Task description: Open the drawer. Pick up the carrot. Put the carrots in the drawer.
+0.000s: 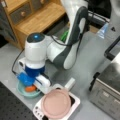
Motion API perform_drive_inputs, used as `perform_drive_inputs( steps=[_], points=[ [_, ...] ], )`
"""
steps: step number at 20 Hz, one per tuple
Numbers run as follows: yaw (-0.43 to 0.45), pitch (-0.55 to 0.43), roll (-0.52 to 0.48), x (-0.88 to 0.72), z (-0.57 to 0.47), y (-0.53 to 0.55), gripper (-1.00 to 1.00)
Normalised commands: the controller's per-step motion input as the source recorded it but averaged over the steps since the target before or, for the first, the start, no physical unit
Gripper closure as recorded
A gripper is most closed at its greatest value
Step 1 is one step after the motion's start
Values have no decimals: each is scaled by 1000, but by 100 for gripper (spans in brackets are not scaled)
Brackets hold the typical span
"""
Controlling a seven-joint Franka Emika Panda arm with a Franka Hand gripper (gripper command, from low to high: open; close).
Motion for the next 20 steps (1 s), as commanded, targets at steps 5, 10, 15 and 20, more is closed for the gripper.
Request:
perform_drive_inputs(
  steps=[5, 10, 15, 20],
  points=[
    [-19, 242, 131, 34, 519, -180, 100],
    [-2, 261, 90, 9, 694, -176, 100],
    [36, 237, 35, 102, 429, -113, 100],
    [114, 254, 0, 45, 508, -35, 100]
  ],
)
